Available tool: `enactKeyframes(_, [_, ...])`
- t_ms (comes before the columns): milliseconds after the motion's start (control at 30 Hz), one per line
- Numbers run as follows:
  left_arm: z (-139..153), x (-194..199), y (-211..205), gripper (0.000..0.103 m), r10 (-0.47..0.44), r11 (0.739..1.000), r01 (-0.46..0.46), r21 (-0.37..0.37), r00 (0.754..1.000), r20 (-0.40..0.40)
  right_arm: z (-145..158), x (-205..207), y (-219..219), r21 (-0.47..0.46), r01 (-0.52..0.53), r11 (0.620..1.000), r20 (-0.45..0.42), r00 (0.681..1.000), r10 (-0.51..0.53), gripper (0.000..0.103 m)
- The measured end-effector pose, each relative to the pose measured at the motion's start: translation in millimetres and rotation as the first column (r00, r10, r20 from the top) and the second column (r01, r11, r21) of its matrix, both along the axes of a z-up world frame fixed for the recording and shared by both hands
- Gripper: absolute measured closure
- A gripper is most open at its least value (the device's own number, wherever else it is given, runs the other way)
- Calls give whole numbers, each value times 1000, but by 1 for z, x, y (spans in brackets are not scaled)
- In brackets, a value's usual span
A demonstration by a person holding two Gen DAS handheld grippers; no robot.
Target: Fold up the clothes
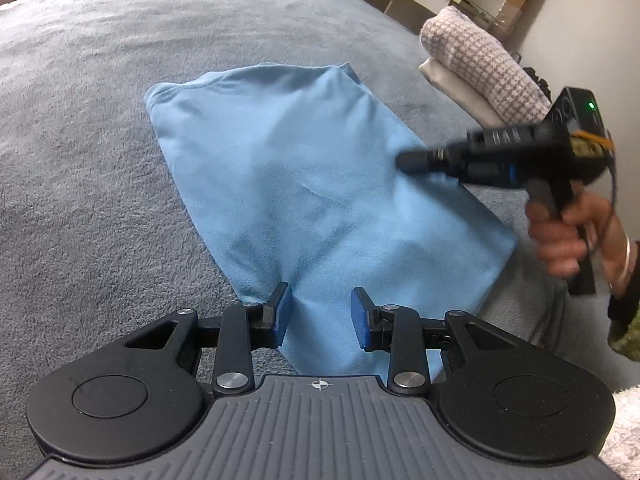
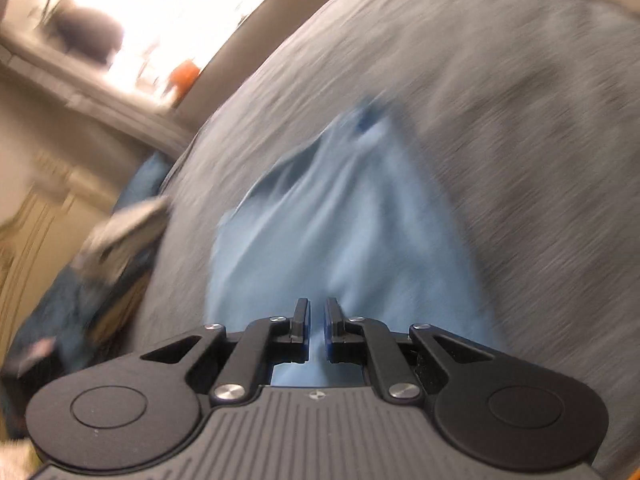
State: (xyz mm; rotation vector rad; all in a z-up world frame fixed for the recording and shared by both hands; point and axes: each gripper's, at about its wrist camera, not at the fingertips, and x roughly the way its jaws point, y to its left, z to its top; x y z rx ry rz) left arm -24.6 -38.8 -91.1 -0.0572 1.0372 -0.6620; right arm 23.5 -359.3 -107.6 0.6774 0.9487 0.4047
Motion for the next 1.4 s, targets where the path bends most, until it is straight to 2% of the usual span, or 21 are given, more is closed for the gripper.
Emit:
enactKeyframes(67, [4,0,1,71,-6,1000,6,-2,1000,0,4,7,-14,5,79,997,22,997,-79,95])
enactKeyframes(167, [12,0,4,71,-12,1000,12,-15,1000,12,16,17,-8,18,67,998,78,995,-68,95])
enactKeyframes(333, [31,20,8,71,16,1000,-15,-22,997,74,12,43,31,26,-47,999,61,997,45,95])
enactKeyframes(400, [24,35,5,71,27,1000,-27,6,998,57,5,55,34,16,-30,999,38,999,29,95])
enactKeyframes(500, [9,52,-5,71,49,995,-50,87,999,16,6,68,25,-37,23,999,20,1000,-22,96])
enactKeyframes(600, [9,54,-8,71,79,993,-78,88,997,-10,19,76,22,-89,71,993,24,997,-69,95])
enactKeyframes(633, [11,55,-10,70,82,992,-80,95,997,-13,27,76,27,-107,66,992,56,997,-61,89])
enactKeyframes(667, [12,55,-12,70,85,991,-83,103,996,-15,31,77,38,-115,42,992,76,997,-33,75])
enactKeyframes(700, [11,56,-13,70,89,990,-86,110,996,-22,36,79,48,-127,2,992,86,996,9,70])
enactKeyframes(767, [12,57,-15,70,100,988,-95,120,995,-33,37,83,63,-159,-72,985,80,993,85,68])
enactKeyframes(867, [13,59,-17,70,115,986,-108,130,992,-44,25,96,78,-220,-98,971,49,993,112,71])
enactKeyframes(933, [14,59,-18,70,117,984,-109,139,992,-45,22,105,74,-216,-48,975,38,998,58,74])
enactKeyframes(1000, [15,59,-20,70,116,983,-108,150,992,-45,29,105,65,-208,19,978,69,998,-5,73])
enactKeyframes(1100, [15,58,-22,70,113,981,-105,165,993,-42,41,98,55,-208,54,977,101,994,-34,72])
enactKeyframes(1267, [15,56,-27,70,108,977,-100,189,994,-33,51,82,57,-176,31,984,110,994,-12,72])
enactKeyframes(1400, [16,54,-30,70,111,975,-102,199,993,-33,52,72,54,-120,4,993,73,997,5,72])
